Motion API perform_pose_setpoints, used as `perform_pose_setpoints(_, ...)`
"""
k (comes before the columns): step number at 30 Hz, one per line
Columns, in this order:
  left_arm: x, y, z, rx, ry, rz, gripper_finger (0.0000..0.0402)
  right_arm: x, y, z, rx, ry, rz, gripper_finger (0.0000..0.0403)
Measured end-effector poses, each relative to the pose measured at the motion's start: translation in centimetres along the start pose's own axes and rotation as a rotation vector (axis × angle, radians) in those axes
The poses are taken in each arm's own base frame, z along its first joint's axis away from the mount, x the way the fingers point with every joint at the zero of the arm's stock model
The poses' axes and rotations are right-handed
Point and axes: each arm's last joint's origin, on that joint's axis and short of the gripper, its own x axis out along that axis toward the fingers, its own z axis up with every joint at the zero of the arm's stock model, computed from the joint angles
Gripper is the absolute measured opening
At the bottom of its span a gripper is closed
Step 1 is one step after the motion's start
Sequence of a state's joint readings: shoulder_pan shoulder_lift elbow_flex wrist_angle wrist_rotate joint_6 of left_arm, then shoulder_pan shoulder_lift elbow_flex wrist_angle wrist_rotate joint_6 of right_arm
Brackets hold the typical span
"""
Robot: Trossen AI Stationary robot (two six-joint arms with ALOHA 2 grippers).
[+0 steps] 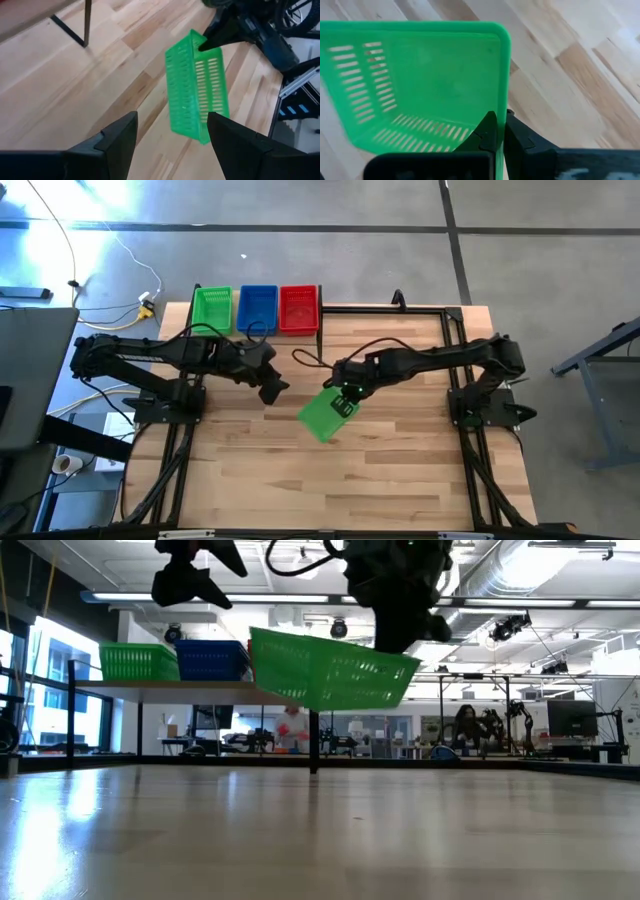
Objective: Stack baskets on shelf by color
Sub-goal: Stack the green bin on top of the green bin on the shelf
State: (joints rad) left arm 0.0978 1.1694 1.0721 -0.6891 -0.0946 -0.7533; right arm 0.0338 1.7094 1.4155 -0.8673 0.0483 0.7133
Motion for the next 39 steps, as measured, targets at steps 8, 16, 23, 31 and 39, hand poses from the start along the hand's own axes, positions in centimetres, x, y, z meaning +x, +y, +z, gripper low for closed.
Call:
perform_pose_setpoints(8, 1.2, -0.5, -1.1, 0.004, 0.116, 0.004, 0.0229, 1.2, 0.1, 1.1, -0.019, -0.005, 0.050, 0.0000)
perform_pose_setpoints(16, 4.1, -1.4, -2.6, 0.050, 0.227, 0.061, 0.0229, 2.3, 1.6, 3.2, -0.124, 0.014, 0.021, 0.0000)
perform_pose_setpoints(23, 5.4, -1.5, -3.1, 0.013, 0.255, 0.096, 0.0229, 2.9, 2.7, 4.5, -0.167, 0.037, -0.012, 0.0000)
perform_pose_setpoints(31, 5.9, -1.5, -3.2, 0.007, 0.265, 0.104, 0.0229, 2.8, 3.0, 5.0, -0.166, 0.007, -0.014, 0.0000)
perform_pose_setpoints(39, 6.8, -1.4, -3.5, 0.011, 0.298, 0.134, 0.0229, 2.3, 3.6, 5.0, -0.204, -0.010, 0.033, 0.0000)
